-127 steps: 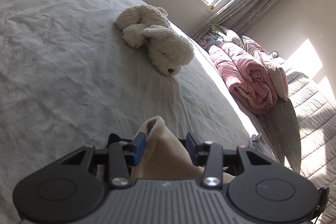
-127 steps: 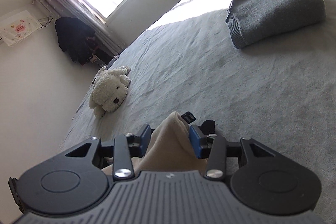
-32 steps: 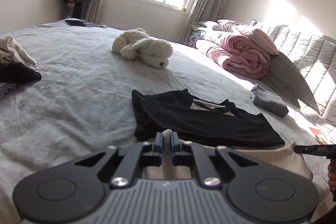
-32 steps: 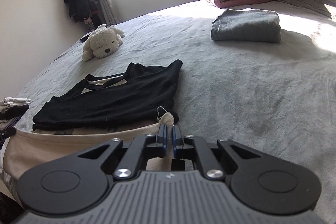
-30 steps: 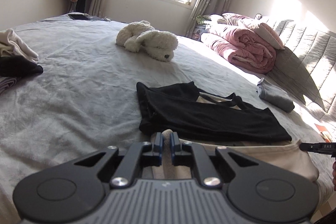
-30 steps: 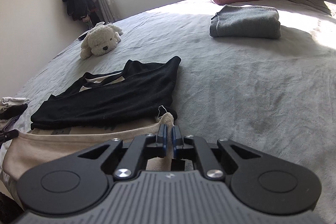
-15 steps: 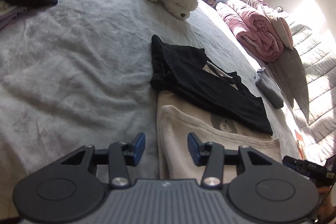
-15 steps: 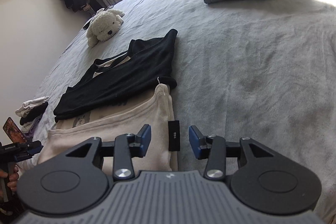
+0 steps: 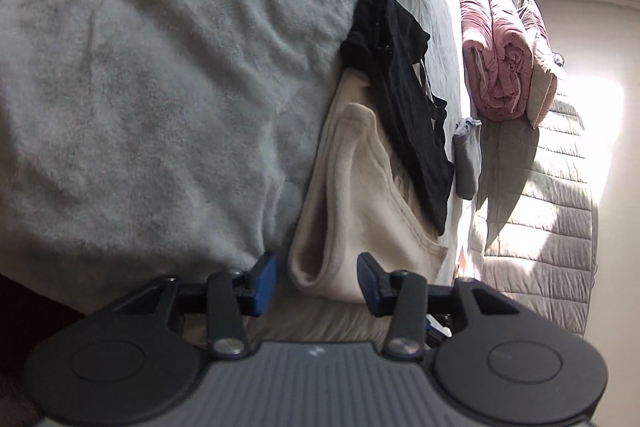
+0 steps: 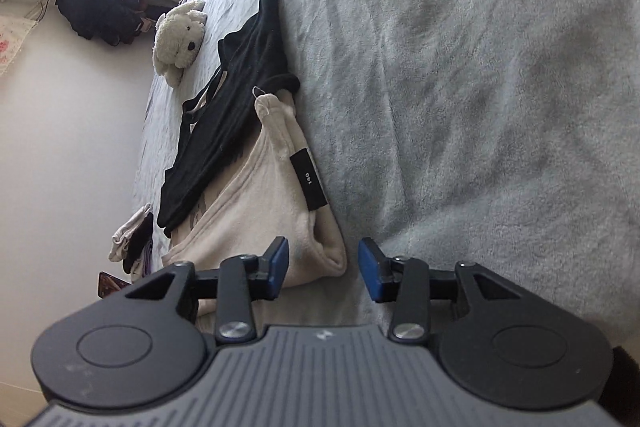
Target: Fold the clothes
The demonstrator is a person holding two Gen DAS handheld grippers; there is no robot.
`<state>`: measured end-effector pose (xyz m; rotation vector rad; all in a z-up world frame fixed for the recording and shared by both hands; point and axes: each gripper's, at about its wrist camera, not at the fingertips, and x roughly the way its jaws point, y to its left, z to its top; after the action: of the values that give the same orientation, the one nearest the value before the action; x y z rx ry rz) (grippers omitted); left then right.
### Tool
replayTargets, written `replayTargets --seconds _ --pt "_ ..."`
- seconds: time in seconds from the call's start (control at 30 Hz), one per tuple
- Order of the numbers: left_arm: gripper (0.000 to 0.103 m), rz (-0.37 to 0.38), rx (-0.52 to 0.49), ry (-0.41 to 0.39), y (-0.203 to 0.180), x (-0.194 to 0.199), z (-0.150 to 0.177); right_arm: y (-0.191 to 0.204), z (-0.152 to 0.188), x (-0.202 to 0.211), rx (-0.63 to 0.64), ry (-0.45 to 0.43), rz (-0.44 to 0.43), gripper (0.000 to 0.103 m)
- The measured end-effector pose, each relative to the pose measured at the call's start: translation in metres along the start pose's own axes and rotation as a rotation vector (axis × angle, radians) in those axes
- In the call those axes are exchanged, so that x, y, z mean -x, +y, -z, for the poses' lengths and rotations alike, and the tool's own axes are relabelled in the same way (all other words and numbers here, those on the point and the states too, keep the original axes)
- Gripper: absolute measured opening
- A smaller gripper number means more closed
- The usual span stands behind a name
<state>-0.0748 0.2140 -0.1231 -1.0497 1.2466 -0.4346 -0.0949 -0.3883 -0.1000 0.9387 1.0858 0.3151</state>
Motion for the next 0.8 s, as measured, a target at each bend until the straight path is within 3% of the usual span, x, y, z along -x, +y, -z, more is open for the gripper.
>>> replayTargets --seconds 0.1,0.17,0.2,0.23,0.53,0.8 --pt "0.042 0.027 0.004 -0.010 -0.001 -0.007 0.001 0.002 -0.002 -0.006 -0.011 0.002 -0.014 0.033" --pt "0.035 0.022 -0.003 -0.009 -0.002 -0.009 0.002 0.002 -0.003 -0.008 -0.006 0.008 -0.014 0.024" --pt "0.018 0.017 -0.009 -0.009 -0.003 -0.010 0.003 0.002 -0.003 -0.009 -0.010 0.012 -0.019 0.021" --pt "0.011 0.027 -0.005 -0.007 -0.002 -0.010 0.003 0.001 -0.002 -0.008 -0.023 0.013 -0.034 0.018" --pt "0.009 0.273 0.084 -0.078 -0.004 -0.008 -0.003 0.001 -0.007 0.016 -0.148 -0.080 -0.259 0.015" --pt "0.009 0.473 0.172 -0.184 -0.021 -0.011 -0.012 0.023 -0.018 0.016 -0.280 -0.181 -0.384 0.015"
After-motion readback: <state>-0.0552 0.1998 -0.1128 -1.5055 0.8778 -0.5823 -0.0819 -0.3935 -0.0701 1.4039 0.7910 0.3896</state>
